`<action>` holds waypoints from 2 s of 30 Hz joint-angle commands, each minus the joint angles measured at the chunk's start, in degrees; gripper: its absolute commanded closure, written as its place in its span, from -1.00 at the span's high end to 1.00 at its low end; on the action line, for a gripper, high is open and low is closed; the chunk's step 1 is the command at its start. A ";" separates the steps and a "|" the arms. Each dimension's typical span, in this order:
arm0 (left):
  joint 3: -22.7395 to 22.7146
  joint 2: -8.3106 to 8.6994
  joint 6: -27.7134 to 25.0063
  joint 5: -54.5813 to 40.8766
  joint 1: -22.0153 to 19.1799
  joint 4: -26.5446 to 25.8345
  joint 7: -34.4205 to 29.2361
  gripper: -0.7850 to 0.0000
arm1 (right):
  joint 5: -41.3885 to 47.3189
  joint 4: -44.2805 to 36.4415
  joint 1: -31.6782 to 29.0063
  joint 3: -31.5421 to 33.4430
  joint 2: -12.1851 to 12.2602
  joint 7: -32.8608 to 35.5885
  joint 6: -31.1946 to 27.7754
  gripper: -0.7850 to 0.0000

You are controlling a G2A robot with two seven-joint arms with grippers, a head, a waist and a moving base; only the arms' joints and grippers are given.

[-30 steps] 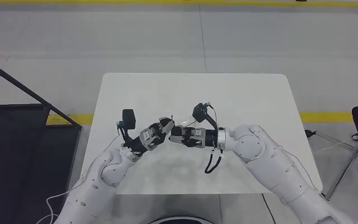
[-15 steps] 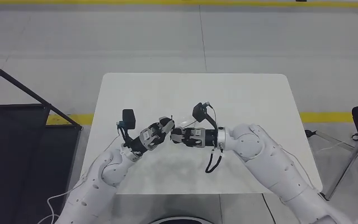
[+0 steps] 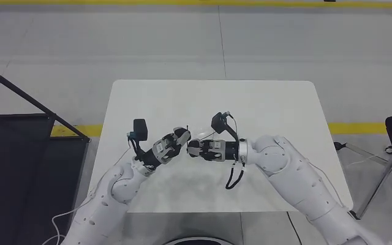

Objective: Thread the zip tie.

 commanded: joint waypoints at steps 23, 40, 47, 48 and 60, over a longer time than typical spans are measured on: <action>-0.34 -0.58 -1.98 -3.50 -0.62 1.36 -3.70 -0.44 | -1.73 -2.28 -1.94 2.15 0.08 2.10 0.01 -1.00; -0.73 -0.96 -2.31 -3.83 -0.55 1.47 -4.66 -0.90 | -1.30 -1.62 -1.69 2.40 -0.34 3.57 0.07 -1.00; -0.76 -1.15 -2.23 -3.56 -0.56 1.60 -4.81 -0.75 | -1.10 -1.35 -1.70 2.62 -0.51 3.68 -0.06 -1.00; -0.75 -1.17 -2.22 -3.55 -0.58 1.63 -4.82 -0.75 | -1.11 -1.35 -1.71 2.64 -0.52 3.69 -0.07 -1.00; -0.94 -1.43 -2.36 -3.50 -0.58 1.78 -5.06 -0.86 | -1.30 -1.46 -2.11 3.13 -0.66 3.83 -0.06 -1.00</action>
